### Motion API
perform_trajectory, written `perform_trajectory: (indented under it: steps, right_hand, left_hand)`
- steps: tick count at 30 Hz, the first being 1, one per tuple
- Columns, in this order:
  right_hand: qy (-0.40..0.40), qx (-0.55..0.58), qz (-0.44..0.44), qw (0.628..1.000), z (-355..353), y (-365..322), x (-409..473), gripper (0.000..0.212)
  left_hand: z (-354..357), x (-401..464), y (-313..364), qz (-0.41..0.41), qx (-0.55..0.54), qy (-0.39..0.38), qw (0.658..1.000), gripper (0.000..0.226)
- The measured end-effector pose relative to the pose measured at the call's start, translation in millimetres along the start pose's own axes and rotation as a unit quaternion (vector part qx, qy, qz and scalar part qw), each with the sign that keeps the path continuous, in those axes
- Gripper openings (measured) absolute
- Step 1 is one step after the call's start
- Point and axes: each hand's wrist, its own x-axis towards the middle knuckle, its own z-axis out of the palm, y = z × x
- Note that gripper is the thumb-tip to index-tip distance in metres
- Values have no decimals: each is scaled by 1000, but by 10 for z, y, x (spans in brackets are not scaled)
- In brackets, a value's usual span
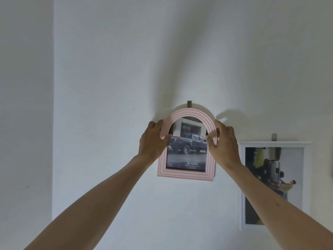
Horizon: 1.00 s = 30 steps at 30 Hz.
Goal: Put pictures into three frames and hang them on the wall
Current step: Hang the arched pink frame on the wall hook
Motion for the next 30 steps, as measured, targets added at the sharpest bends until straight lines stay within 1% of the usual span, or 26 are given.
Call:
perform_trajectory:
  steps: [4,10,12,14,16,20,23,27,30]
  right_hand:
    - [-1,3,-5,1000,-14,31,-9,55]
    - [-22,6,-9,1000,-87,56,-24,53]
    - [-20,11,-8,1000,-142,49,-39,54]
    - [-15,10,-5,1000,-217,46,-62,56]
    - [-9,5,-9,1000,-307,64,-92,56]
    - [5,-18,-16,1000,-517,196,-132,54]
    - [21,-36,-7,999,-701,348,-150,53]
    - [38,-57,19,997,-1039,631,-194,52]
    - [49,-82,25,995,-1339,902,-243,54]
  left_hand:
    - [2,2,-9,-12,-6,-2,1000,38]
    - [-8,-38,3,-24,-10,-6,1000,40]
    - [-16,-61,11,-30,-11,-8,999,45]
    - [-28,-91,20,-34,-3,-3,999,56]
    - [-41,-139,62,-30,17,15,999,64]
    - [-23,-240,269,17,39,74,996,61]
    - [93,-320,502,76,41,94,992,53]
    - [410,-442,868,135,-17,88,987,45]
    - [677,-611,1185,134,-36,70,988,44]
